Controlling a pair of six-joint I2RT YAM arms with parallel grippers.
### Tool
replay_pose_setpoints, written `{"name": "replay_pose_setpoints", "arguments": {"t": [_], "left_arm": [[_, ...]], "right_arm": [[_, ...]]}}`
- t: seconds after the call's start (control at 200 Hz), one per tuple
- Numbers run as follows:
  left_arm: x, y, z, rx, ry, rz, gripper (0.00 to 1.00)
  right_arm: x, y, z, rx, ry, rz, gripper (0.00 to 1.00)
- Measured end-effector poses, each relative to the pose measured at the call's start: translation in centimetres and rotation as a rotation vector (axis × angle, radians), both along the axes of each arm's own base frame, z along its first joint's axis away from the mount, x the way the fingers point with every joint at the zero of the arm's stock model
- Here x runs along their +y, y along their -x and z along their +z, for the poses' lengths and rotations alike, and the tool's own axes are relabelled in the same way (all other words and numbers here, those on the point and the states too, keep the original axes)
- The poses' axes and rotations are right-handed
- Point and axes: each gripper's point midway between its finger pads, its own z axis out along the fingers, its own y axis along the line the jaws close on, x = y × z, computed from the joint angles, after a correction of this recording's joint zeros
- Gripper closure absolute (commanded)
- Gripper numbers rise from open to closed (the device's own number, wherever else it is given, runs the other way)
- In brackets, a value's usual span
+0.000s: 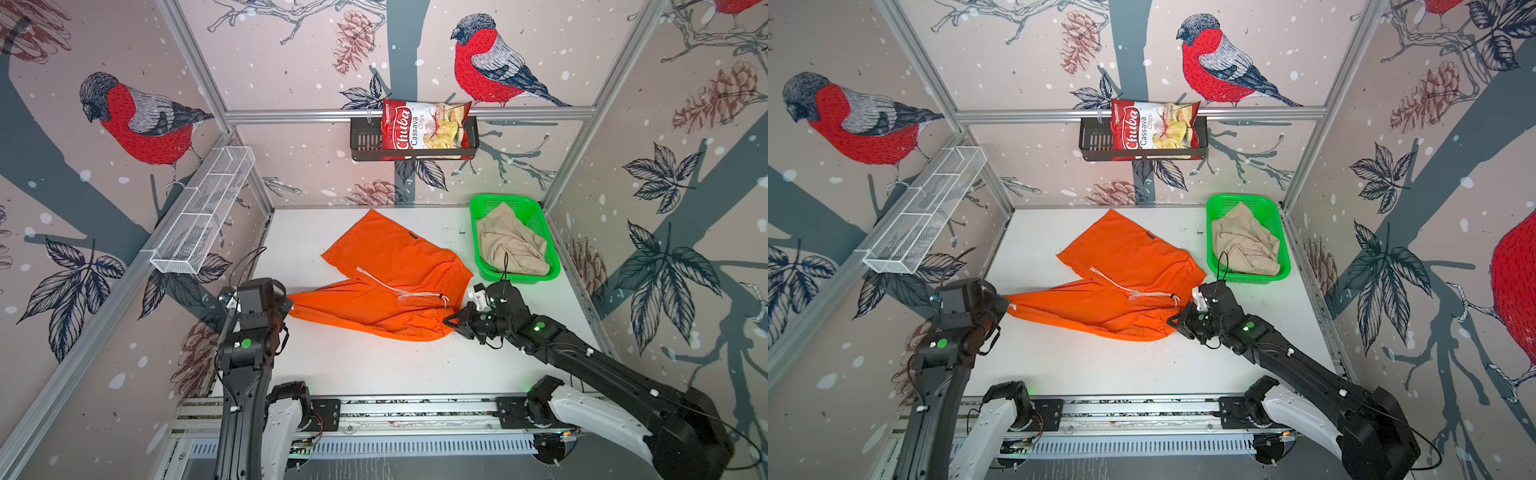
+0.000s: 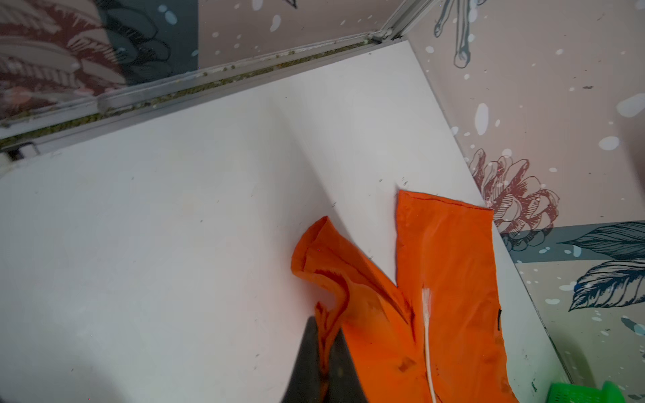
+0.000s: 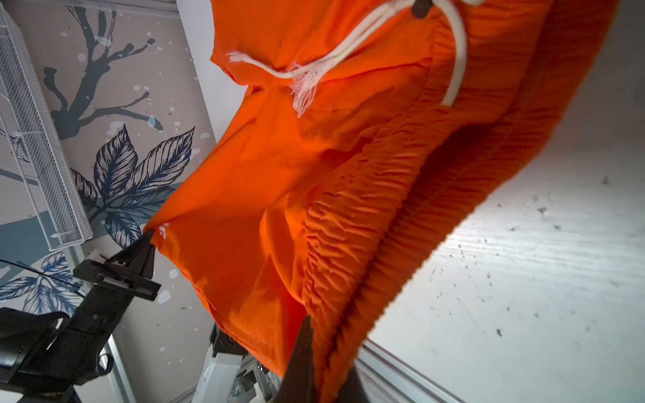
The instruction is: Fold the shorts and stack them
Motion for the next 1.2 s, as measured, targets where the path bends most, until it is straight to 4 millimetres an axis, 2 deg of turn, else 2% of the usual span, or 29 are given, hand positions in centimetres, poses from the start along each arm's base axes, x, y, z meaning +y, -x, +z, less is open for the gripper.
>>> {"name": "replay_pose_setpoints", "arguments": {"t": [0.18,0.43,0.565,0.69,0.825,1.011,1.101,1.196], "left_arm": [[-0.5,-4.6,2.7,-0.057,-0.039,-0.081,1.0],[-3.8,-12.4,7.2,-0.167,-0.101,-0.223,1.0],[-5.7,-14.8,8.9,-0.206,-0.124,-0.279,1.0],[-5.9,-14.3,9.7,-0.234,-0.151,-0.281,1.0],[-5.3,-12.2,9.8,-0.238,-0.184,-0.266,1.0],[-3.9,-8.9,11.0,-0.252,-0.253,-0.228,1.0],[-3.5,-8.1,11.0,-0.243,-0.286,-0.221,1.0],[-3.5,-8.5,10.6,-0.22,-0.306,-0.233,1.0]], "right_arm": [[-0.3,-0.6,1.3,0.023,-0.033,0.039,1.0],[-1.1,-2.2,2.7,0.021,-0.044,0.058,1.0],[-1.5,-2.6,3.5,0.003,-0.039,0.067,1.0],[-1.3,-1.2,4.0,-0.016,-0.051,0.093,1.0],[-0.7,1.4,3.2,0.026,-0.056,0.122,1.0],[0.8,4.5,4.5,0.026,-0.096,0.174,1.0],[0.8,4.6,4.3,0.039,-0.097,0.153,1.0],[0.5,3.7,4.0,0.046,-0.097,0.126,1.0]]}}
